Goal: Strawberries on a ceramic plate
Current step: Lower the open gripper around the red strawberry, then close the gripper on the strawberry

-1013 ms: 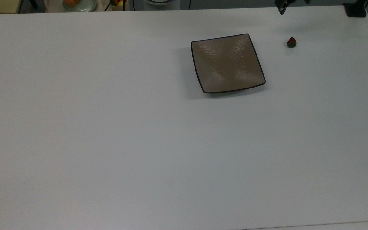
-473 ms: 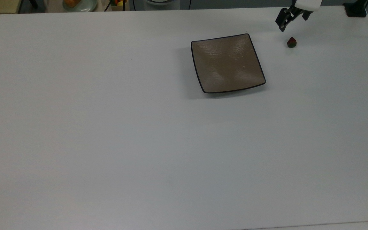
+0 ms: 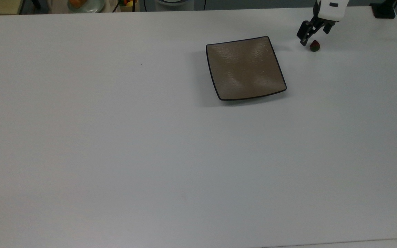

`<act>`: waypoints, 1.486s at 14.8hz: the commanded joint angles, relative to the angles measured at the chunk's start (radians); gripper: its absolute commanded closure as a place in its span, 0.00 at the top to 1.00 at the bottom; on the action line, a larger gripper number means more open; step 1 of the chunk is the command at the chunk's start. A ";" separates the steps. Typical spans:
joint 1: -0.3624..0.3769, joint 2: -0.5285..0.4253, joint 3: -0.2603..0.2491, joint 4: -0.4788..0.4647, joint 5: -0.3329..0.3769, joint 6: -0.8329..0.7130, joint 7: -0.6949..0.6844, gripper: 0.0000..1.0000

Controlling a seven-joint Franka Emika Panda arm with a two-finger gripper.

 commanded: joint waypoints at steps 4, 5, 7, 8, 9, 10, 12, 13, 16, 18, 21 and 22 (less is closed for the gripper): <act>0.008 0.047 -0.007 -0.017 -0.110 0.068 0.043 0.81; 0.008 0.046 -0.007 -0.016 -0.110 0.068 0.040 0.74; 0.008 0.048 -0.007 -0.016 -0.112 0.067 0.030 0.58; 0.008 0.048 -0.007 -0.016 -0.110 0.067 0.027 0.53; 0.008 0.048 -0.007 -0.016 -0.112 0.067 0.027 0.43; 0.008 0.048 -0.007 -0.014 -0.112 0.067 0.027 0.31; 0.009 0.048 -0.007 -0.013 -0.110 0.067 0.028 0.15; 0.008 0.048 -0.007 -0.011 -0.110 0.067 0.033 0.13; 0.008 0.040 -0.007 -0.005 -0.109 0.055 0.036 0.00; 0.002 0.018 -0.007 -0.005 -0.098 0.050 0.042 0.00; -0.009 -0.045 -0.006 0.018 -0.087 -0.028 0.069 0.00; -0.011 -0.062 -0.006 0.030 -0.072 -0.068 0.069 0.00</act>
